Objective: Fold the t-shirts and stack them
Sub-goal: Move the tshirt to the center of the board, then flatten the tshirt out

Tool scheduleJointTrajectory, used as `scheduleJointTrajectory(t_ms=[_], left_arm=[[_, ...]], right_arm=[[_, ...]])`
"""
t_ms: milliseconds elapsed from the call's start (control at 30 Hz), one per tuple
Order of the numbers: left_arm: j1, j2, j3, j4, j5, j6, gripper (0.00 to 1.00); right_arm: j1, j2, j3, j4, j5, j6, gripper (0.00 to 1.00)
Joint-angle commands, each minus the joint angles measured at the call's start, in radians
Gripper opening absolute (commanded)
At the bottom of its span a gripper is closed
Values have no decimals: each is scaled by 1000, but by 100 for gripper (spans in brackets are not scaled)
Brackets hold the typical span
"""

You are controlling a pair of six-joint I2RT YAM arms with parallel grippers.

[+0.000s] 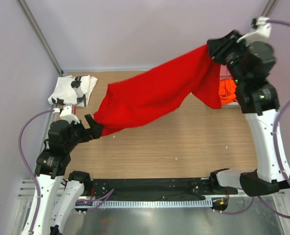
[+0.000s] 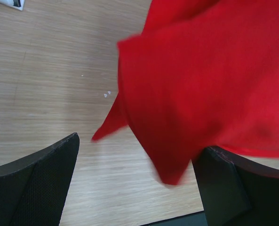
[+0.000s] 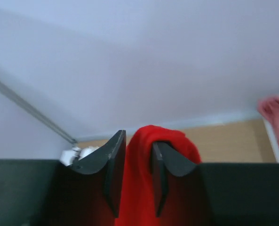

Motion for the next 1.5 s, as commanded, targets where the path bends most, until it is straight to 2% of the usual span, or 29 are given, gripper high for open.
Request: scheduleJointTrajectory(t_ms=[0, 33, 67, 100, 133, 233, 333, 400, 467, 500, 600, 633, 733, 767, 867, 967, 1067, 1167, 1367, 1467], left_arm=[[5, 2, 0, 41, -8, 14, 100], [6, 0, 0, 38, -8, 14, 100], [6, 3, 0, 38, -8, 14, 100], [6, 3, 0, 40, -8, 14, 100], [6, 3, 2, 38, -5, 14, 100], [5, 8, 0, 40, -2, 13, 100], [5, 20, 2, 38, 1, 13, 100], [5, 36, 2, 38, -2, 11, 100], [5, 42, 3, 35, -5, 10, 100], [5, 46, 3, 34, -11, 8, 100], [5, 45, 7, 29, -37, 5, 100], [5, 40, 10, 22, -48, 5, 100], [6, 23, 16, 6, -84, -1, 100], [5, 17, 16, 5, -118, -4, 100], [6, -4, 20, -5, -153, -6, 100], [8, -29, 26, -18, -181, -10, 100], [9, -65, 25, -20, -204, -12, 100], [11, -105, 25, -24, -230, -16, 100], [12, -136, 20, -24, -244, -18, 100], [11, -136, 20, -24, -242, -16, 100]], right_arm=[[-8, 58, -336, -97, 279, 9, 37], [-13, 40, -408, -99, 320, 50, 61], [-28, 32, -544, -99, 345, 68, 90], [-45, 27, -603, -91, 362, 86, 97], [-64, 26, -654, -93, 369, 110, 100], [-133, 4, -789, -91, 347, 126, 100], [-128, -69, -850, -84, 342, 120, 100], [-107, -132, -887, -55, 258, 112, 100], [-15, -163, -909, -53, 203, 132, 100], [86, -183, -915, -53, 187, 140, 100], [278, -207, -964, -24, 176, 208, 99], [415, -203, -991, -10, 179, 238, 97], [618, -124, -1024, 92, 190, 328, 92], [736, -76, -1012, 143, 195, 341, 92], [913, 142, -923, 218, 124, 315, 90], [1019, 353, -766, 229, 84, 266, 88], [1061, 530, -588, 164, 98, 226, 85], [1082, 628, -463, 122, 96, 197, 81], [1094, 745, -260, -28, 196, 151, 73], [1094, 815, -189, -96, 224, 141, 66]])
